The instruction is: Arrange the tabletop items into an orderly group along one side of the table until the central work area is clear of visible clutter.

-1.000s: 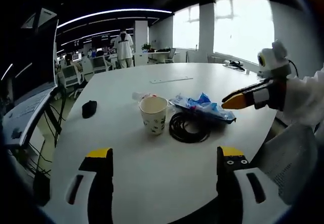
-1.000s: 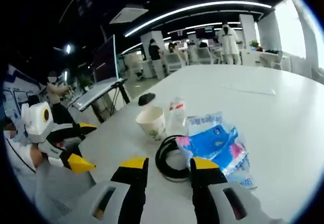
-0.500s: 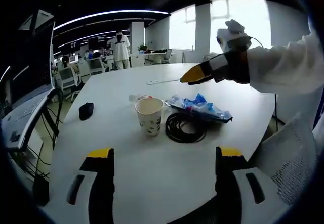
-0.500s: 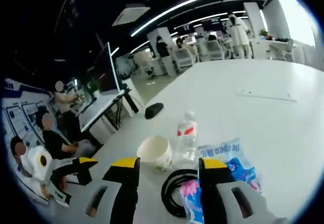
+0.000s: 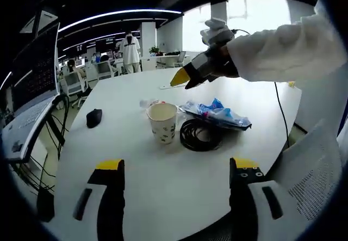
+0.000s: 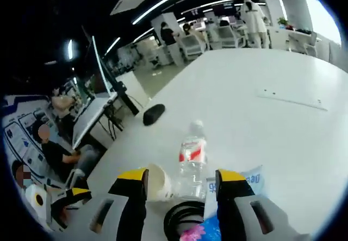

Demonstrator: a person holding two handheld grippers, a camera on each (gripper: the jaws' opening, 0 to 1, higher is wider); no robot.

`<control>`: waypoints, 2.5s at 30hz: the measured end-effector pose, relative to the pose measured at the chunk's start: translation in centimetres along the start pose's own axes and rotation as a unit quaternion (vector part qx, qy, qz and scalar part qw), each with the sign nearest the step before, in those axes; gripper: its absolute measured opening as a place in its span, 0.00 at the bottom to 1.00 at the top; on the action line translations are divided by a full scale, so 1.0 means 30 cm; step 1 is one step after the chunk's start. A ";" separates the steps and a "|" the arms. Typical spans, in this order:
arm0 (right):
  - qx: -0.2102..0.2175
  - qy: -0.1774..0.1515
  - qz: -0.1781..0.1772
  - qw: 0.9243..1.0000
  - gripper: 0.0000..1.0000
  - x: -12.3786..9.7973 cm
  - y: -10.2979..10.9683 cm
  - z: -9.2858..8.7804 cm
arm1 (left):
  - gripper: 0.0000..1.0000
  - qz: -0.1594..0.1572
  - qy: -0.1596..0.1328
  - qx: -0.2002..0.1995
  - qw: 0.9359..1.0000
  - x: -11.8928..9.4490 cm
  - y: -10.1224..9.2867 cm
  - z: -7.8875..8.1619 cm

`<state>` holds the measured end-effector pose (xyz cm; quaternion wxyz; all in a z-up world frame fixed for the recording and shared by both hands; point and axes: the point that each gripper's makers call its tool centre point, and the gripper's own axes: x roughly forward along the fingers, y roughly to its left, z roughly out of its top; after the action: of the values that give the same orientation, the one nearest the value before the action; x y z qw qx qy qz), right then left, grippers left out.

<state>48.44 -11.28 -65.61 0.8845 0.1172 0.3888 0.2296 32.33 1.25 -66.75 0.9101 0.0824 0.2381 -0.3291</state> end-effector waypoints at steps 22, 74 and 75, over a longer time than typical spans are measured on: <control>0.018 0.082 -0.041 0.996 0.56 0.276 -0.137 -0.015 | 0.74 0.006 0.020 -0.001 1.000 0.014 0.011 -0.030; -0.098 0.018 -0.047 0.994 0.36 0.245 -0.059 0.075 | 0.70 0.018 0.051 0.025 0.998 0.022 0.034 -0.076; -0.098 0.010 -0.047 0.994 0.36 0.225 -0.050 0.081 | 0.69 0.017 0.051 0.027 0.998 0.022 0.032 -0.075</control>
<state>54.72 -9.30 -68.84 0.8977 0.0097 0.3782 0.2259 32.54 2.30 -69.04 0.8997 0.1274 0.2738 -0.3151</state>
